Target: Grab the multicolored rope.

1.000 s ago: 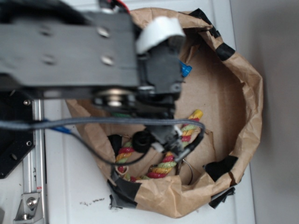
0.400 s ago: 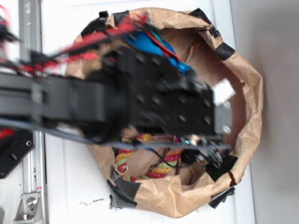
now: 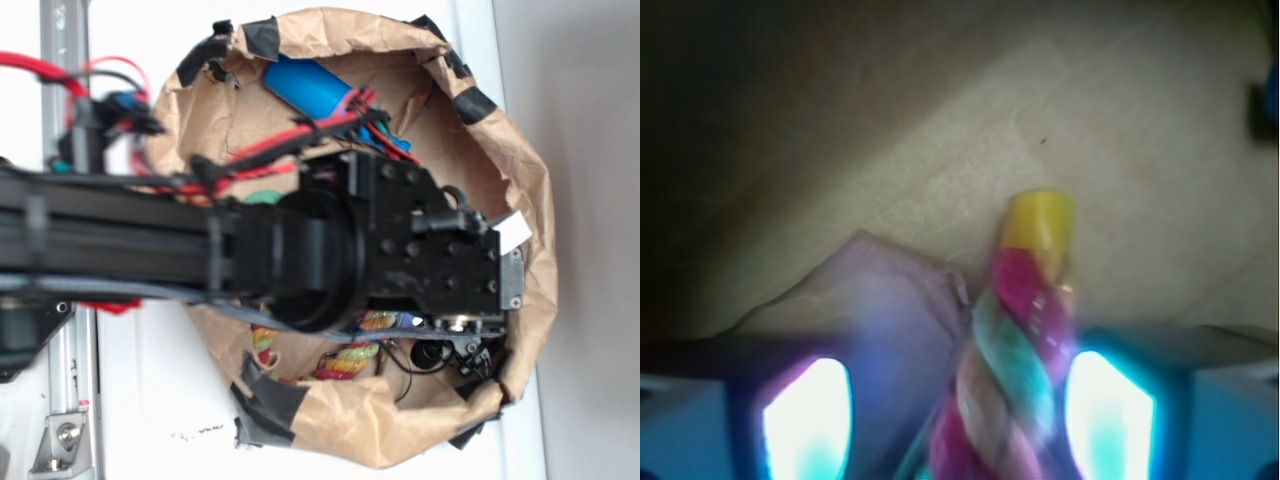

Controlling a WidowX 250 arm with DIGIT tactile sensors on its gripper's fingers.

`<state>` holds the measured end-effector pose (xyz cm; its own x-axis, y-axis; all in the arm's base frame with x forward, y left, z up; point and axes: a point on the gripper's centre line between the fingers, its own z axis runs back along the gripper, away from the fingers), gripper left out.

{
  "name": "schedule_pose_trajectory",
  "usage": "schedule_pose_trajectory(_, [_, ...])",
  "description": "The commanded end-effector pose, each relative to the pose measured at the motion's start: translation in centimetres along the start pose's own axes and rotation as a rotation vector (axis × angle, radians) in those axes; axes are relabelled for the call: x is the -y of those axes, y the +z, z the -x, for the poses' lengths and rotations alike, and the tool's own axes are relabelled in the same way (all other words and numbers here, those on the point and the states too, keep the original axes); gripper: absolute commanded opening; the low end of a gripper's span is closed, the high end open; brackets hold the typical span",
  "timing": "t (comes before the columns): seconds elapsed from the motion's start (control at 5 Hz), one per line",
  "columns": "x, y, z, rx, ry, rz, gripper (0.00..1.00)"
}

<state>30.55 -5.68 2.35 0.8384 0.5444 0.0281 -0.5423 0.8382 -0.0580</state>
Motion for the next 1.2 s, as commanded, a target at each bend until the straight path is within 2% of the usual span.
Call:
schedule_pose_trajectory(0.0, [0.0,-0.1,2.2,-0.053,-0.020,0.060,0.00])
schedule_pose_trajectory(0.2, [-0.6,4.7,0.8,0.050,-0.145,0.135,0.00])
schedule_pose_trajectory(0.4, [-2.4,9.7,-1.4,0.213,-0.269,0.184,0.00])
schedule_pose_trajectory(0.6, [-3.4,14.7,-2.6,0.268,-0.341,0.177,0.00])
schedule_pose_trajectory(0.8, [-4.3,16.0,-2.7,0.270,-0.364,0.144,0.00])
schedule_pose_trajectory(1.0, [-5.3,16.5,-2.5,0.269,-0.389,0.084,0.00])
